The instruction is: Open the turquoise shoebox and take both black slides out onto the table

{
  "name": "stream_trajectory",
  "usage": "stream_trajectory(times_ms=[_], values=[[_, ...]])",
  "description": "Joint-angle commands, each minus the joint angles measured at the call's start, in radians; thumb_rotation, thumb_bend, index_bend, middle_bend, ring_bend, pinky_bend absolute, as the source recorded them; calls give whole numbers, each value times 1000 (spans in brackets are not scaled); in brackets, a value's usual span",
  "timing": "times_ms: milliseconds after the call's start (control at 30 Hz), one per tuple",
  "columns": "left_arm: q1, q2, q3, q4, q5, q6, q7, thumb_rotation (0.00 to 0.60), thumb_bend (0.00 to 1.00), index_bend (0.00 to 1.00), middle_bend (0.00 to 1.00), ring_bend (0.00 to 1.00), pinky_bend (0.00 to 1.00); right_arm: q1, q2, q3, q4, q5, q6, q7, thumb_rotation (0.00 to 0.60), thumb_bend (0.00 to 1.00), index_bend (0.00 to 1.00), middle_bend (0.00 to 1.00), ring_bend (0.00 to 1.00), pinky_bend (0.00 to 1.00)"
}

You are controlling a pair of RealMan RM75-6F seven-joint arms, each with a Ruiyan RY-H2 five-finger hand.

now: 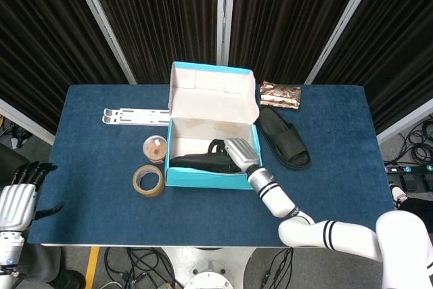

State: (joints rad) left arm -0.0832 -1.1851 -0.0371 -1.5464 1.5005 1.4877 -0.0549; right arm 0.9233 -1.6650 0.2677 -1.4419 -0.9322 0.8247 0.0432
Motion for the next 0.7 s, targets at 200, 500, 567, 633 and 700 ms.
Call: stream_trajectory(times_ms=[200, 500, 567, 633, 700], values=[[-3, 0, 0, -2, 2, -2, 2, 600, 11, 221, 183, 105, 106, 24, 34, 21, -39, 268, -75, -62, 600, 840, 830, 673, 609, 563], [-2, 4, 2, -6, 1, -3, 4, 600, 11, 220, 184, 105, 106, 88, -10, 11, -18, 456, 82, -291, 600, 853, 829, 673, 618, 574], [-1, 5, 2, -8, 1, -3, 4, 600, 11, 221, 184, 105, 106, 97, -19, 18, -10, 478, 93, -316, 600, 853, 825, 673, 619, 577], [-1, 7, 2, -10, -1, -4, 4, 600, 11, 221, 184, 105, 106, 108, -21, 11, 5, 452, 82, -340, 600, 855, 823, 673, 618, 579], [0, 8, 3, -11, 0, -2, 5, 600, 11, 221, 183, 105, 106, 112, -15, -11, 28, 366, 49, -346, 600, 857, 825, 672, 614, 579]])
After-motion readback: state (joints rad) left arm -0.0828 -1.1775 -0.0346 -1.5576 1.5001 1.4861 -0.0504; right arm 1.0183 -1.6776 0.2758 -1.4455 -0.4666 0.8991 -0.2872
